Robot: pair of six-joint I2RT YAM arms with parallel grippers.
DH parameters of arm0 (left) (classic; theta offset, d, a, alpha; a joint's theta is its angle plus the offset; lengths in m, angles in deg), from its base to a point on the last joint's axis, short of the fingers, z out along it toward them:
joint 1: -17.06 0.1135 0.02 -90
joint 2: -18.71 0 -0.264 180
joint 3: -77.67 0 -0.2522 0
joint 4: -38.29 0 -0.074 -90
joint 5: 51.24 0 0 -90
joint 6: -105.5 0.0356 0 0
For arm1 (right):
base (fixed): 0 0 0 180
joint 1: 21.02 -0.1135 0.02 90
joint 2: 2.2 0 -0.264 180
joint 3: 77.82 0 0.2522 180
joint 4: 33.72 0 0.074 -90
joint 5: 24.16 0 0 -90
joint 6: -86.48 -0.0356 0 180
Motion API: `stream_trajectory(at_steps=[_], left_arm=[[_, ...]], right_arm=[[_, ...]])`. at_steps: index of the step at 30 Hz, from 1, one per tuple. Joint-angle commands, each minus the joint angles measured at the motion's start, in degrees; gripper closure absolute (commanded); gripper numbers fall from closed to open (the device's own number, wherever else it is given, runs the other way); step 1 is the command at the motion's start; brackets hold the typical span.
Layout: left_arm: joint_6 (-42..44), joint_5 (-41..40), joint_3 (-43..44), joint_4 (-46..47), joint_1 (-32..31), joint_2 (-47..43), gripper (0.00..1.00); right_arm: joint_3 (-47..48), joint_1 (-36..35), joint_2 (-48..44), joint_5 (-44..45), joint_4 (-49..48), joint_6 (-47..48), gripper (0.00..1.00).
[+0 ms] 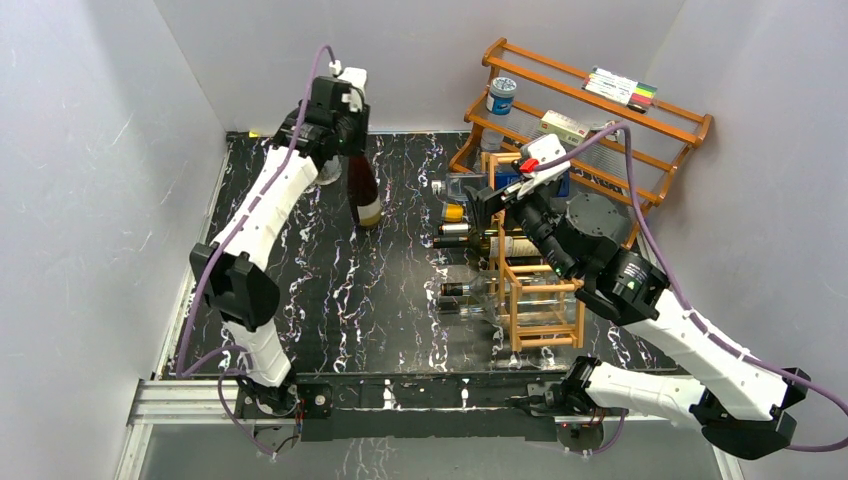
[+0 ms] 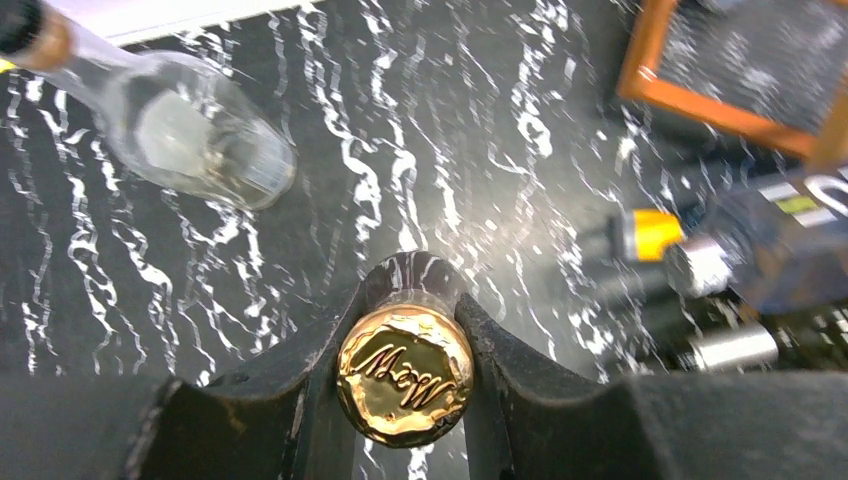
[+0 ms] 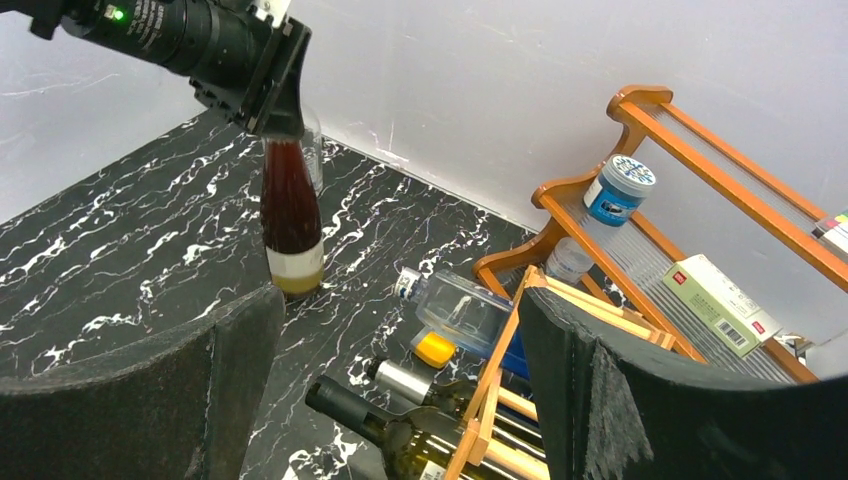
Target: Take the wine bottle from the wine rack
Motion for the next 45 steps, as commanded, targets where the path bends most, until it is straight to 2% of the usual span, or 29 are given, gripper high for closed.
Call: stream_trajectory(at_steps=[1, 7, 14, 25, 32, 37, 38, 40, 43, 45], left_arm=[[3.04, -1.32, 6.56, 12.68, 4.26, -2.04, 1.00], [2.53, 2.24, 8.82, 18.70, 7.43, 3.20, 1.00], [2.33, 5.03, 14.73, 19.73, 8.28, 9.02, 1.00], [2.91, 5.04, 24.46, 22.03, 9.69, 16.14, 1.00], [6.12, 4.43, 23.20, 23.82, 10.01, 17.06, 1.00], [6.09, 6.74, 17.08, 26.23, 10.06, 14.11, 1.00], [6.07, 7.05, 15.93, 26.49, 10.10, 13.55, 0.92], [6.05, 7.30, 14.52, 26.54, 10.10, 12.64, 0.70], [6.17, 7.99, 13.03, 25.90, 10.10, 11.21, 0.33], [6.39, 8.08, 11.38, 26.23, 10.05, 9.34, 0.19]], right_arm=[[-0.22, 0.01, -2.20, 2.08, -1.75, -1.38, 0.02], [1.01, -0.04, -2.60, 2.46, -0.15, -1.34, 0.02], [1.26, 0.01, -2.94, 2.53, 1.01, -1.69, 0.02], [1.80, 0.00, -1.97, 1.89, 2.18, -2.56, 0.02], [1.31, 0.00, -1.36, 1.43, 2.35, -3.04, 0.02], [1.09, 0.03, -0.86, 1.37, 1.83, -3.28, 0.02], [1.16, -0.03, -0.69, 1.31, 1.77, -3.39, 0.02], [1.25, -0.04, -0.38, 1.06, 1.82, -3.56, 0.02], [1.39, -0.03, 0.12, 0.82, 2.44, -3.62, 0.02], [1.56, -0.02, 0.34, 0.82, 2.97, -3.68, 0.02]])
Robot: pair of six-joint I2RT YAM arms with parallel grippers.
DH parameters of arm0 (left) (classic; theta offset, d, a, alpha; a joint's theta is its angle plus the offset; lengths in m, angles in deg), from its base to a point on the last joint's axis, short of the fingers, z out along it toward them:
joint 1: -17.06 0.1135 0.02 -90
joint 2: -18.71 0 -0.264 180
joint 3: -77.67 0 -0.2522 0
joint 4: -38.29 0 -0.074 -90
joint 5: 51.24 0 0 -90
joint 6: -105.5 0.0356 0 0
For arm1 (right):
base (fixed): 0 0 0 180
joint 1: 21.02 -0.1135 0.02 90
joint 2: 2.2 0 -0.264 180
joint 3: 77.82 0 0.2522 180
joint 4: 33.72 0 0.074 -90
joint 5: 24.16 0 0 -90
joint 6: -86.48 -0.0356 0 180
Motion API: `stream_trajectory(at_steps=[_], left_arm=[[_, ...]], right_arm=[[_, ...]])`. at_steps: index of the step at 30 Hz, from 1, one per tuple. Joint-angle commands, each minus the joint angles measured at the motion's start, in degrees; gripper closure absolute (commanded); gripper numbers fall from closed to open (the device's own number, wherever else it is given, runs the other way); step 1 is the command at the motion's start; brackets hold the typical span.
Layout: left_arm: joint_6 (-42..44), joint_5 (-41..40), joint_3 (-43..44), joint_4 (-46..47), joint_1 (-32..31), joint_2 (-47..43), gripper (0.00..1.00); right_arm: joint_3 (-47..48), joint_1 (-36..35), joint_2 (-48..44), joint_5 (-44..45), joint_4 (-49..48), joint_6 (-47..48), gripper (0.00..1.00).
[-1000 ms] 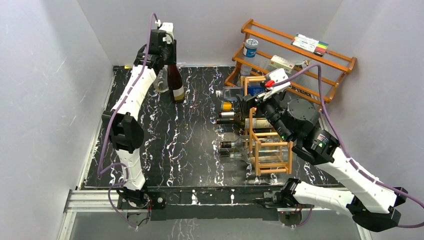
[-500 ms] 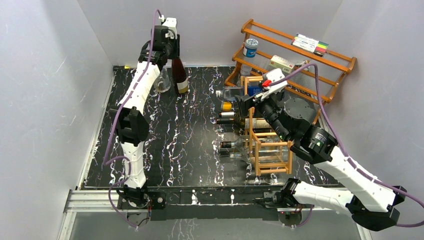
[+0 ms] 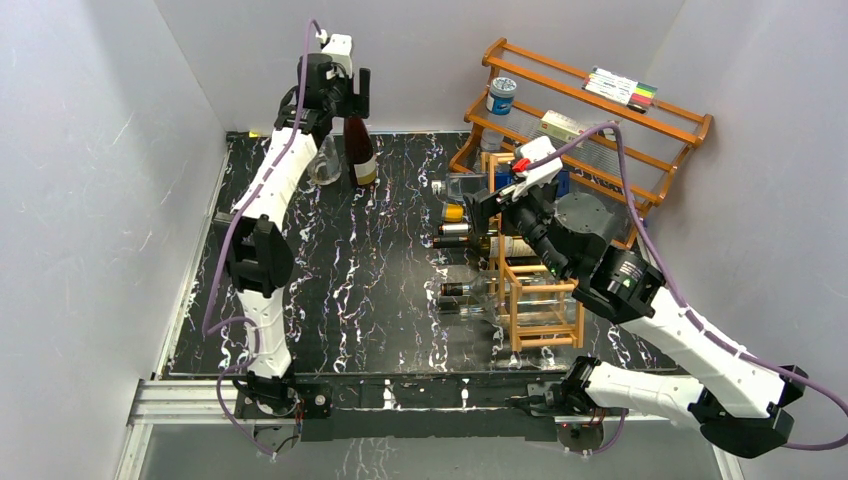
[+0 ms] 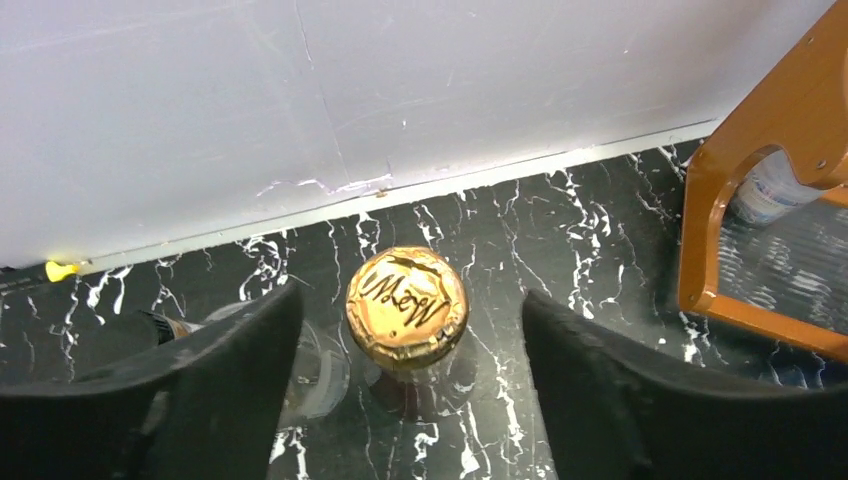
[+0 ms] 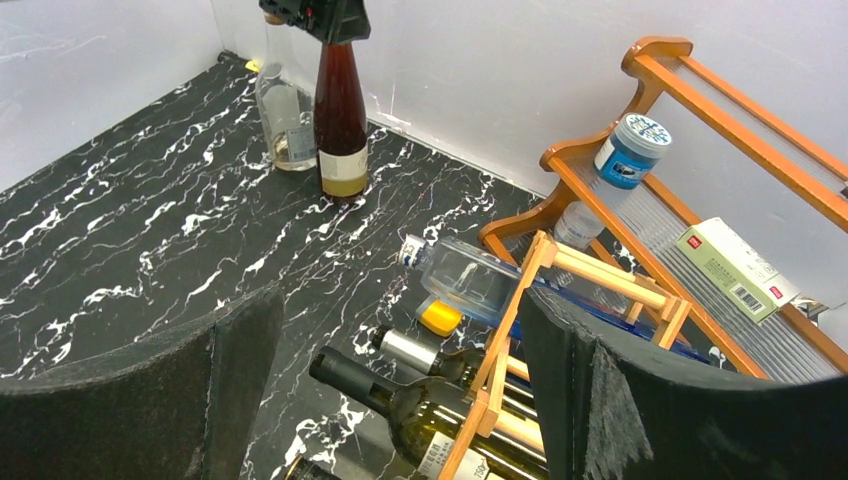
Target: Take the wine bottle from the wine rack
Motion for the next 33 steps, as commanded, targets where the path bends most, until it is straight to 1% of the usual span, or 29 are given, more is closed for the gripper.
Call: stream_trajectory(at_steps=[1, 4, 7, 9, 10, 12, 15, 17, 19, 21, 23, 28, 31, 33], left_arm=[[0.76, 1.28, -2.40, 4.41, 0.33, -9.46, 0.15], [0.65, 1.57, -4.48, 3.62, 0.35, -12.41, 0.03], [-0.55, 1.79, -9.18, 2.24, 0.36, -17.72, 0.02], [-2.12, 2.47, -16.70, 3.82, 0.35, -23.64, 0.02], [-2.73, 3.51, -21.86, 5.56, 0.36, -27.34, 0.02], [-4.46, 5.69, -32.41, 9.95, 0.37, -34.68, 0.02], [-6.83, 9.75, -46.40, 16.55, 0.49, -44.34, 0.02], [-7.22, 13.04, -54.28, 18.88, 0.51, -48.58, 0.02], [-7.18, 13.93, -59.46, 20.55, 0.53, -51.62, 0.02], [-7.77, 13.59, -62.94, 21.37, 0.53, -53.48, 0.02], [-8.36, 14.29, -65.20, 22.38, 0.51, -54.29, 0.02], [-9.05, 17.72, -64.43, 21.33, 0.20, -53.29, 0.02], [-8.82, 17.40, -64.57, 21.11, 0.08, -53.76, 0.02], [-8.41, 16.14, -64.56, 20.62, 0.14, -53.91, 0.02]], right_arm=[[1.76, -0.04, 0.07, -0.17, -0.53, -0.82, 0.02], [2.13, 0.02, 0.16, 0.06, 0.04, -1.28, 0.02], [2.14, 0.00, -0.19, 0.37, 0.37, -2.06, 0.02], [1.46, -0.03, -0.69, 0.79, 0.21, -2.65, 0.02], [0.99, -0.03, -0.92, 1.24, 0.03, -3.60, 0.02], [0.32, 0.02, -1.03, 2.32, 0.31, -5.51, 0.02], [0.37, -0.01, -0.01, 0.94, 2.39, -6.34, 0.02], [0.72, -0.04, 1.11, -0.22, 3.90, -5.57, 0.02], [1.60, 0.00, 2.79, -0.16, 5.80, -5.09, 0.02], [4.08, -0.02, 5.80, 1.06, 9.10, -6.38, 0.02], [6.27, 0.02, 9.05, 0.09, 11.80, -7.41, 0.02], [5.85, 0.01, 14.37, -4.17, 12.39, -6.55, 0.02], [5.02, -0.02, 17.24, -5.85, 12.14, -3.79, 0.02], [4.91, -0.02, 19.30, -4.55, 12.80, -2.02, 0.02]])
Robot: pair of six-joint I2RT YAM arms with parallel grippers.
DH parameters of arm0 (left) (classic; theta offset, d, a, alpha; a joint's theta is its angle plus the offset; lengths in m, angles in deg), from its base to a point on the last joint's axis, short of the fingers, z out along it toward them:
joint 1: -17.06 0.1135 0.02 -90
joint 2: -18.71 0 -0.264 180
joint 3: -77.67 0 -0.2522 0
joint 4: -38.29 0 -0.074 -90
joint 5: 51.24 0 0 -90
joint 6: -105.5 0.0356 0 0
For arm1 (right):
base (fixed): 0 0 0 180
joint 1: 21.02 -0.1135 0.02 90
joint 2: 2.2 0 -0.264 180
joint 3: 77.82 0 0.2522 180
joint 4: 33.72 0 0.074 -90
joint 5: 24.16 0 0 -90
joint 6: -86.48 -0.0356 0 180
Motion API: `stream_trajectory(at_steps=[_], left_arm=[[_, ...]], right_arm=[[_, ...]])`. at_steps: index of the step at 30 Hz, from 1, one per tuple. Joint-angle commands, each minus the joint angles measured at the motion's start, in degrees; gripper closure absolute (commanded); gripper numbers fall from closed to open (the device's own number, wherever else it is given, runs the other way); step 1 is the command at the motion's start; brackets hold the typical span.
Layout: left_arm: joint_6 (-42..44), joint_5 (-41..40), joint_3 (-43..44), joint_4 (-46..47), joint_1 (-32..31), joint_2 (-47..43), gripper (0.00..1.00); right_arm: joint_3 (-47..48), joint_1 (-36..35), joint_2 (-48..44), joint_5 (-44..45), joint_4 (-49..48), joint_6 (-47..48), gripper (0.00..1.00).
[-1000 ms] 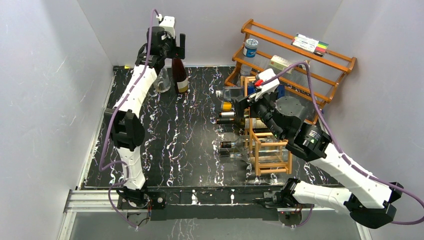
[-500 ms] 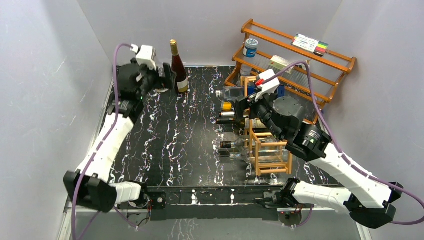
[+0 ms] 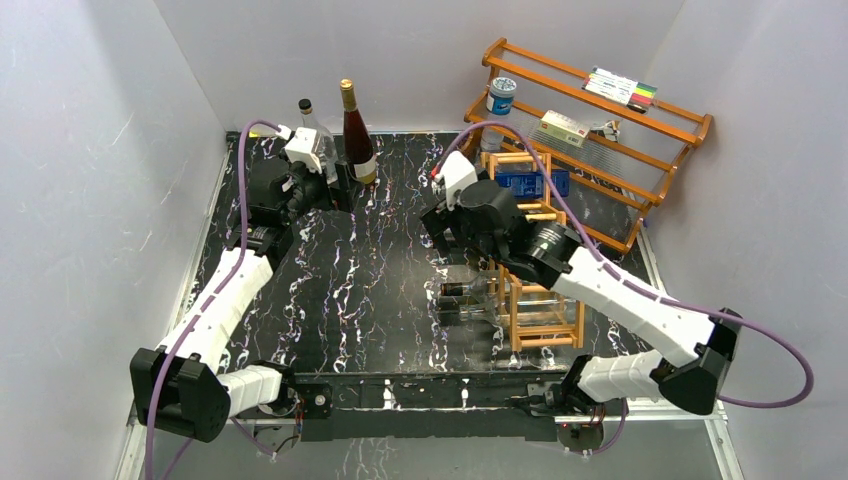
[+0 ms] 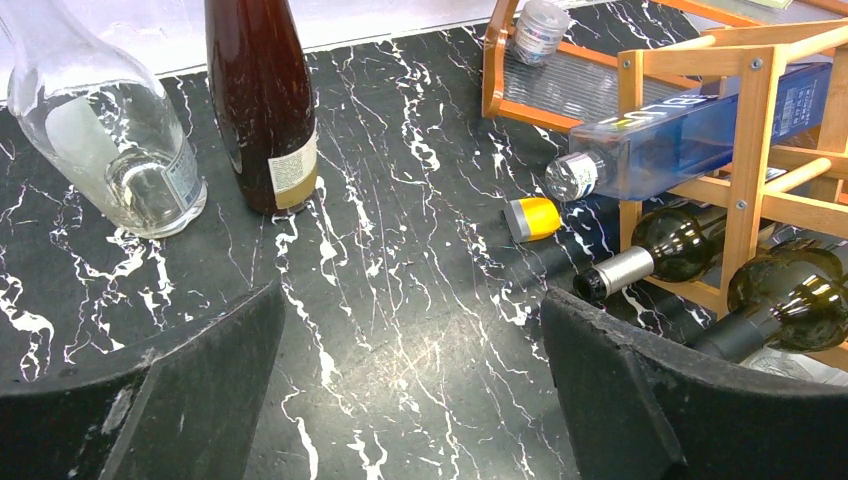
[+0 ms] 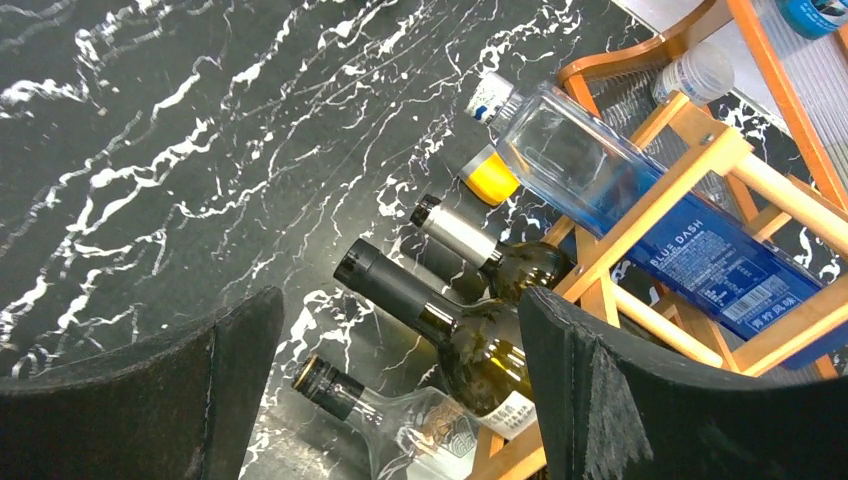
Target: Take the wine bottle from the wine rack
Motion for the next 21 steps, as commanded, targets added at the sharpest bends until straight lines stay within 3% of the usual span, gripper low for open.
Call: stream_trajectory(at_steps=[1, 6, 10, 14, 21], left_arm=[[0.33, 0.31, 0.86, 1.58, -0.14, -2.06, 0.02], [0.93, 0.23, 1.25, 1.03, -0.06, -2.04, 0.02], [1.15, 0.06, 1.30, 0.81, -0.10, -2.01, 0.02], [1.34, 0.06, 1.39, 0.67, -0.06, -1.74, 0.02], [1.60, -0.29, 1.47, 0.34, -0.12, -1.15, 0.02]], right_arm=[[0.81, -0.06, 2.90, 0.02, 0.10, 5.04, 0.02], [3.87, -0.06, 10.01, 5.52, 5.59, 15.45, 0.03], [6.81, -0.15, 14.99, 7.24, 8.85, 23.48, 0.17], [6.60, -0.87, 17.11, 6.05, 10.19, 28.96, 0.17], [4.51, -1.29, 17.62, 4.97, 10.03, 30.65, 0.15]])
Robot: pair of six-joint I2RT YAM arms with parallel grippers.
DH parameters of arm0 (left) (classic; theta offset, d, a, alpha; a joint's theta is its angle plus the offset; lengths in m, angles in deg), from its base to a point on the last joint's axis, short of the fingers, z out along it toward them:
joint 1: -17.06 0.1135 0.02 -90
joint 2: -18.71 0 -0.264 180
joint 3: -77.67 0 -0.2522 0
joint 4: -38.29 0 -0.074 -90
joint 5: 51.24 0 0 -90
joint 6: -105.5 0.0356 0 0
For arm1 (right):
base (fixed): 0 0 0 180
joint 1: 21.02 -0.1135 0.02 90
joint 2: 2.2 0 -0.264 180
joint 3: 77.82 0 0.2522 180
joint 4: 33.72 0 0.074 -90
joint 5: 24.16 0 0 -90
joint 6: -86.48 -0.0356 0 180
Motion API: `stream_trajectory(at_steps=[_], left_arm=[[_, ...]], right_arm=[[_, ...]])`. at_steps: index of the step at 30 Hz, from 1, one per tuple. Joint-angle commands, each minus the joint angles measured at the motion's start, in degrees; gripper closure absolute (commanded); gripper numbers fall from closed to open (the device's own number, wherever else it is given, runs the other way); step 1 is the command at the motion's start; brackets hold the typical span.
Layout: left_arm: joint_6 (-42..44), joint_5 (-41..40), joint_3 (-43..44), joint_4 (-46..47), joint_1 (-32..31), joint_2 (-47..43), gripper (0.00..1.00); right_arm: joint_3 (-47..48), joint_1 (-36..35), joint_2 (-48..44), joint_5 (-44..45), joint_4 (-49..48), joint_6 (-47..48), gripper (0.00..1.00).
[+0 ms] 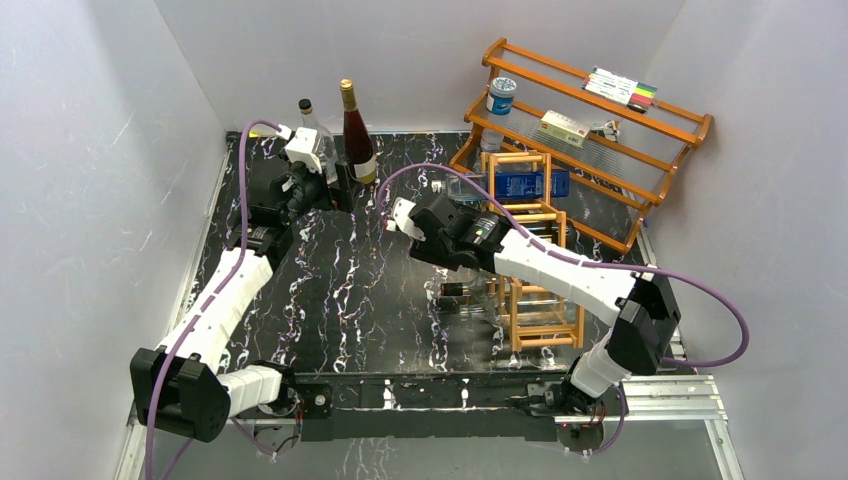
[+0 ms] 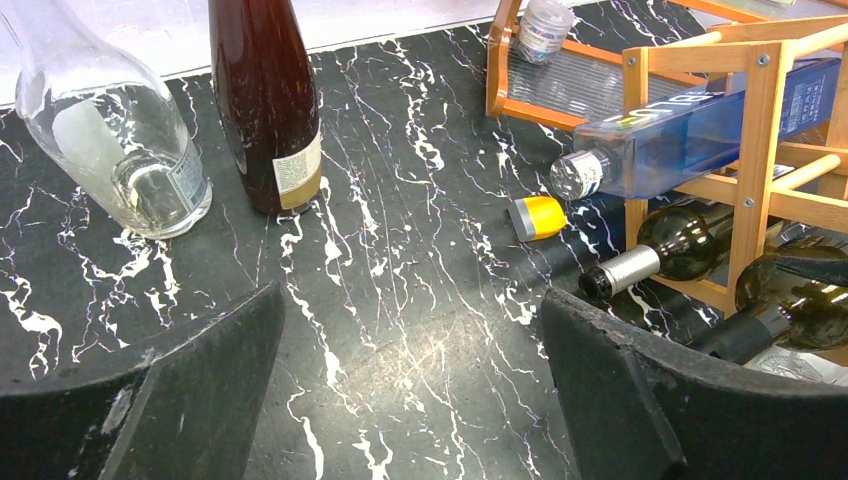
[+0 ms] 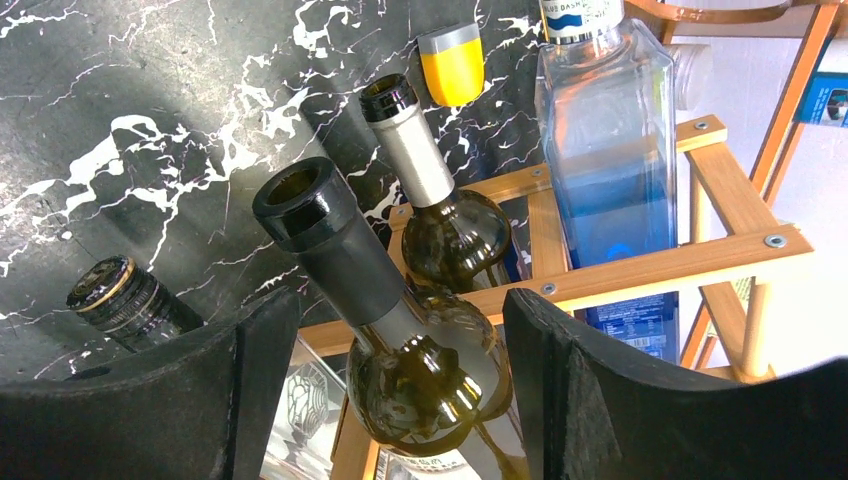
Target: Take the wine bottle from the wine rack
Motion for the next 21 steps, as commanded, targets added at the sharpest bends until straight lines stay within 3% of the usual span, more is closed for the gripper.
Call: stream_trajectory(at_steps=[1, 15, 21], left_arm=[[0.88, -0.02, 1.50, 0.25, -0.11, -1.13, 0.02], [1.05, 0.04, 1.83, -0.28, -0.11, -0.24, 0.02], [1.23, -0.14, 2.07, -0.58, -0.10, 0.06, 0.02]], right_arm=[[0.76, -0.40, -0.18, 0.13, -0.45, 3.66, 0.15], [1.06, -0.34, 4.62, 1.93, -1.22, 6.93, 0.27], [0.97, -0.35, 6.60, 3.84, -1.68, 7.12, 0.41]])
